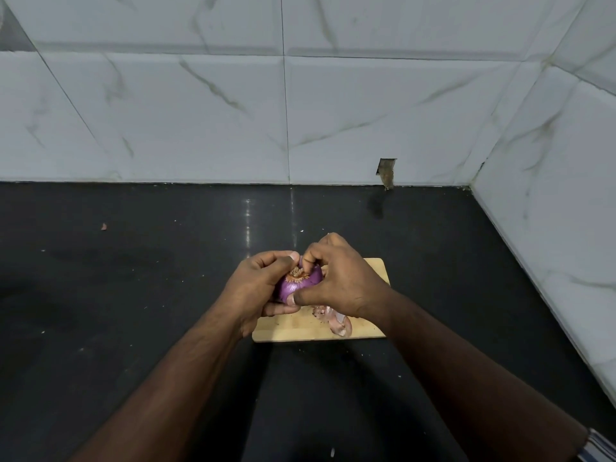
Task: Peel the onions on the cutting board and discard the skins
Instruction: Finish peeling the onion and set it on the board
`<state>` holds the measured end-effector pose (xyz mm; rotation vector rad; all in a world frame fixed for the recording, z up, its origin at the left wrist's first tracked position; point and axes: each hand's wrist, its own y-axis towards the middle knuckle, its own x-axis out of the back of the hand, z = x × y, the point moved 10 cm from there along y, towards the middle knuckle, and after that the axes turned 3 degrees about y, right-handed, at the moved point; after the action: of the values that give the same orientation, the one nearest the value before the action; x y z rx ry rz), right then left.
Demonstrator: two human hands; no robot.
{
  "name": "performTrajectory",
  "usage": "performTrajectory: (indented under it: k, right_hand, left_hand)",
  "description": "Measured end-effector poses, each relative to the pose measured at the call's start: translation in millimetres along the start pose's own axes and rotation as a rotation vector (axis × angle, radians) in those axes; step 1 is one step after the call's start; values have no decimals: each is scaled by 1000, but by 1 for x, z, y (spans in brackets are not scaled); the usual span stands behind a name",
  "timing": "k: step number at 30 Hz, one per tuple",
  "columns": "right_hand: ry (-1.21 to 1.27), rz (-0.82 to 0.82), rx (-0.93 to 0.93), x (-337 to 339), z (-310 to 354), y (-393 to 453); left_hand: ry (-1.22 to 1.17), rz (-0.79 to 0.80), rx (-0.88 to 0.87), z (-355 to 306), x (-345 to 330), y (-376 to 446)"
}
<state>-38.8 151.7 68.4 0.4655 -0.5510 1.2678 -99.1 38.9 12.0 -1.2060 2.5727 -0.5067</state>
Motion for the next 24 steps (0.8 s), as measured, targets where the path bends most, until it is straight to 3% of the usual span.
performTrajectory:
  k: [10,19,24]
  right_hand:
    - [97,87,42,-1,-4,3]
    - [130,-36,125,12,-5,1]
    - [215,-51,60,21,-20,-1]
  left_hand:
    - [0,14,19,3,1,-3]
    - [-89,-40,13,0,10,-2]
    - [-148,-65,-6,4,10,-1]
